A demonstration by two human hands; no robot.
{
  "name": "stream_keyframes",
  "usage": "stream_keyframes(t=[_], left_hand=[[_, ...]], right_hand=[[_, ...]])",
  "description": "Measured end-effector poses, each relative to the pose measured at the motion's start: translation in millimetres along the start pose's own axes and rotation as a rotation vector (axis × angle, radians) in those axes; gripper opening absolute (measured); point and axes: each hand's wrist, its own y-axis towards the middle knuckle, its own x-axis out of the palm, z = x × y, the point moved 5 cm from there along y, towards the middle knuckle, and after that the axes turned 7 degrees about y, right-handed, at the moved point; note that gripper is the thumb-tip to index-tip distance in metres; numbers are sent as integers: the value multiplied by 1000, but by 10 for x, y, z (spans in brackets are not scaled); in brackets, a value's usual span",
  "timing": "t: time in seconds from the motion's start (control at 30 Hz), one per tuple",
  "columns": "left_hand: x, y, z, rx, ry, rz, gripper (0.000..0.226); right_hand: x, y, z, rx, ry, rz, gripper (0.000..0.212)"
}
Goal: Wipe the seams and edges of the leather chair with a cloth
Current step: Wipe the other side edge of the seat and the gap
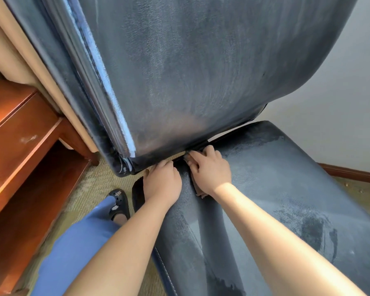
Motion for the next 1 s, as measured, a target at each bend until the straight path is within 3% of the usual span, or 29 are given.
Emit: stream_keyframes(t=[0.17, 0.4, 0.63, 0.73, 0.87, 1.0], left_hand=[[-37, 24, 34, 27, -68, 0, 41], [-40, 88, -4, -38, -126, 5, 42], [-105, 23, -91, 54, -118, -21, 40], [-146, -15, -177, 41, -134, -31, 39], [-232, -79, -270, -75, -170, -28, 44], [-329, -179, -420, -110, -155, 12, 43]], right_hand=[[-81, 216, 320, 268, 30, 40, 32], [12, -118, 61, -49, 67, -22, 28], [-54, 203, 207, 341, 85, 68, 29], [-27, 128, 27, 303, 120, 8, 28], [86, -61, -307, 51, 98, -74, 27], [-58, 125, 82, 267, 93, -20, 30]])
